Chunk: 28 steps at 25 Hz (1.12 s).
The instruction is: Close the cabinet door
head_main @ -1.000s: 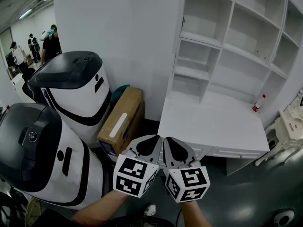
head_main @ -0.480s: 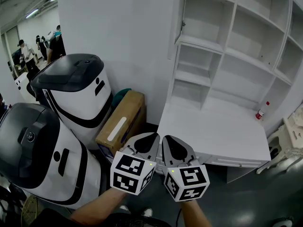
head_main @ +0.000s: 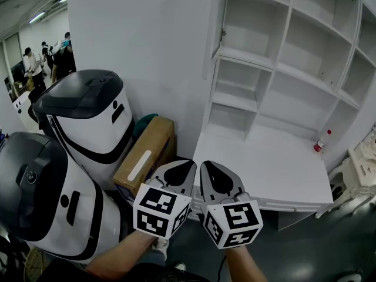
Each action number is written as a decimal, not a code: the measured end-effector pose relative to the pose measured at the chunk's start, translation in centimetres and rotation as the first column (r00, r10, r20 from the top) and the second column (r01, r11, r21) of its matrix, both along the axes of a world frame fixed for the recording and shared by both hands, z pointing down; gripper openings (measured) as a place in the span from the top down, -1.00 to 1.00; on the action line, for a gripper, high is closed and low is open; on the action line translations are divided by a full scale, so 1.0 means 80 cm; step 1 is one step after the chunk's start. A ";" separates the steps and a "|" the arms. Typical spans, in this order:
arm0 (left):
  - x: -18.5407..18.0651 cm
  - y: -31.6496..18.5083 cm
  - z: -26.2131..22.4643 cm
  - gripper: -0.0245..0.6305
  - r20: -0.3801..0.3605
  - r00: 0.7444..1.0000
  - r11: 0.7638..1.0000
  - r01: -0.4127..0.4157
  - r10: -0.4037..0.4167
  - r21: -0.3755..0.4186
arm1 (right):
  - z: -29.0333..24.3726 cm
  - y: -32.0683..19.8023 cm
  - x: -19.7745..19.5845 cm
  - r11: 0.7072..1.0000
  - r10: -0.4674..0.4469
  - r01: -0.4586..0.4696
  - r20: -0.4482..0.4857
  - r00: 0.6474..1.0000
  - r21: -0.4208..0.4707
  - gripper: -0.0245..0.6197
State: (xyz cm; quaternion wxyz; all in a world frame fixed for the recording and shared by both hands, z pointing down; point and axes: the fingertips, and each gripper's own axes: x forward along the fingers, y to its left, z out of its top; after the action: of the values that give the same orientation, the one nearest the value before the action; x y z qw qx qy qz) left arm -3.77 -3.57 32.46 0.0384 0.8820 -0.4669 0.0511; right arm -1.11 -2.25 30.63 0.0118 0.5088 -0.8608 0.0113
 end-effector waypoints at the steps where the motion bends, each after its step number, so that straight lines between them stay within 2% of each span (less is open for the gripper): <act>1: 0.000 -0.005 -0.002 0.89 -0.001 1.000 1.000 -0.004 0.004 0.004 | -0.002 -0.005 -0.001 1.000 0.003 -0.003 -0.002 1.000 0.005 0.86; 16: -0.013 -0.120 -0.051 0.89 -0.039 0.997 0.996 -0.071 0.073 0.061 | -0.048 -0.113 -0.025 0.996 0.054 -0.053 -0.021 0.998 0.068 0.86; 28: -0.019 -0.191 -0.092 0.89 -0.063 0.985 0.982 -0.155 0.162 0.104 | -0.101 -0.182 -0.031 0.972 0.178 -0.174 -0.011 0.984 0.156 0.86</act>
State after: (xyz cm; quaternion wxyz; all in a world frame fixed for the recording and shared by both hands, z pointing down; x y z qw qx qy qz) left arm -5.32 -18.85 25.12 0.0071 0.9185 -0.3954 -0.0007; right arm -3.62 -16.82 22.58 -0.0182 0.5824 -0.8104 -0.0609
